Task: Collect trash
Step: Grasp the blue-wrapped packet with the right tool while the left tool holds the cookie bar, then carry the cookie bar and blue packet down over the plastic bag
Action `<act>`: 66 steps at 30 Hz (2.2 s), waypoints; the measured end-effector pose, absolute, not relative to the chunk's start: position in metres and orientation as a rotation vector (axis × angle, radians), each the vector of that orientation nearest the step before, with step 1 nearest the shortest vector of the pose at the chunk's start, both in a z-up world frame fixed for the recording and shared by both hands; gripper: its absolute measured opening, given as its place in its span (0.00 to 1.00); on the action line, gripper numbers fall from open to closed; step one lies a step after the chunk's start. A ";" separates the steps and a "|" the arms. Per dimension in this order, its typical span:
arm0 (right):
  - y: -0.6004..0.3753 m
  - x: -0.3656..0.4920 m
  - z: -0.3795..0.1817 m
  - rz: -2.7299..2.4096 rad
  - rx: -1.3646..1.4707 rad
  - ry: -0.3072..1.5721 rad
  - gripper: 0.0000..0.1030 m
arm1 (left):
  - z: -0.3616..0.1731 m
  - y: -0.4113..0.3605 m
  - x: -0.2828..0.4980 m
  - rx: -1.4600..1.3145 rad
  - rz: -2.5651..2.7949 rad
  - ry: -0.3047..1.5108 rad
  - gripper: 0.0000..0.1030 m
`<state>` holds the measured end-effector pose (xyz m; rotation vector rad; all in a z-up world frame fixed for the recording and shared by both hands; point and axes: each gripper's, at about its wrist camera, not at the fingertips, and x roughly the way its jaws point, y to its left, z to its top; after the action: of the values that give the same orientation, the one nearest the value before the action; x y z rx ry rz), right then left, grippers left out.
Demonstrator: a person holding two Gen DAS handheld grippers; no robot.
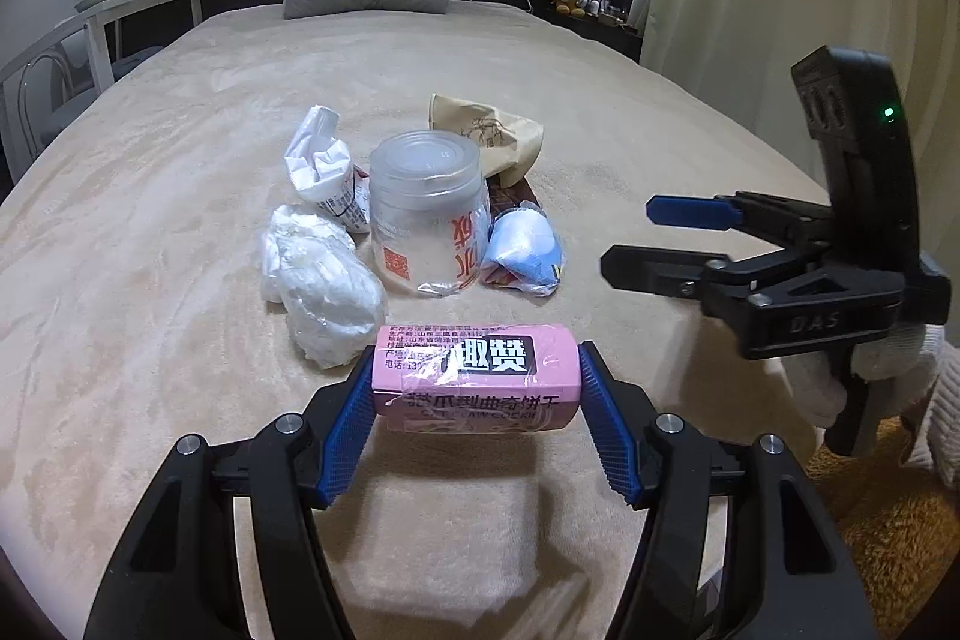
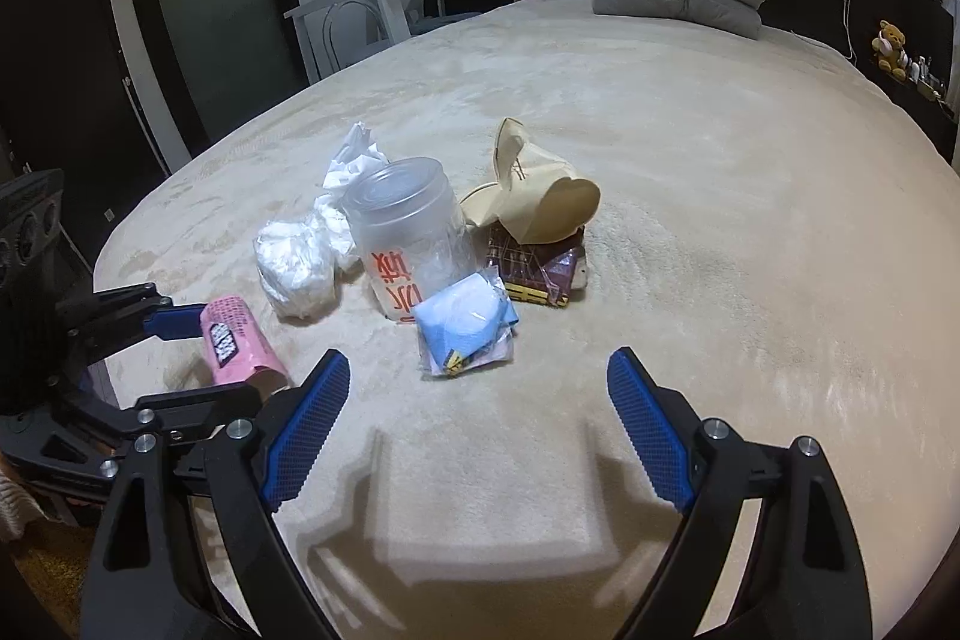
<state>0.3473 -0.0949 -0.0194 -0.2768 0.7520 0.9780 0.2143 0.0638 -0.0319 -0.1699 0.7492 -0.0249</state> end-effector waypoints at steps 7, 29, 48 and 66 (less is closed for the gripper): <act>-0.059 0.350 -0.036 0.951 -0.334 0.752 0.84 | -0.014 0.082 0.191 -0.202 -0.007 0.693 0.61; -0.011 0.363 -0.064 0.881 -0.450 0.767 0.52 | -0.013 0.107 0.164 -0.244 0.012 0.670 0.61; -0.089 0.304 -0.007 0.908 -0.313 0.668 0.52 | 0.002 0.104 0.150 -0.273 0.047 0.598 0.61; -0.192 0.171 -0.001 0.912 -0.128 0.652 0.52 | -0.001 0.058 0.059 -0.337 -0.003 0.454 0.61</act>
<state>0.1713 -0.1921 -0.0007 -0.1277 0.6523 0.9123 0.0595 0.0581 -0.0006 -0.3368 0.4544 -0.0034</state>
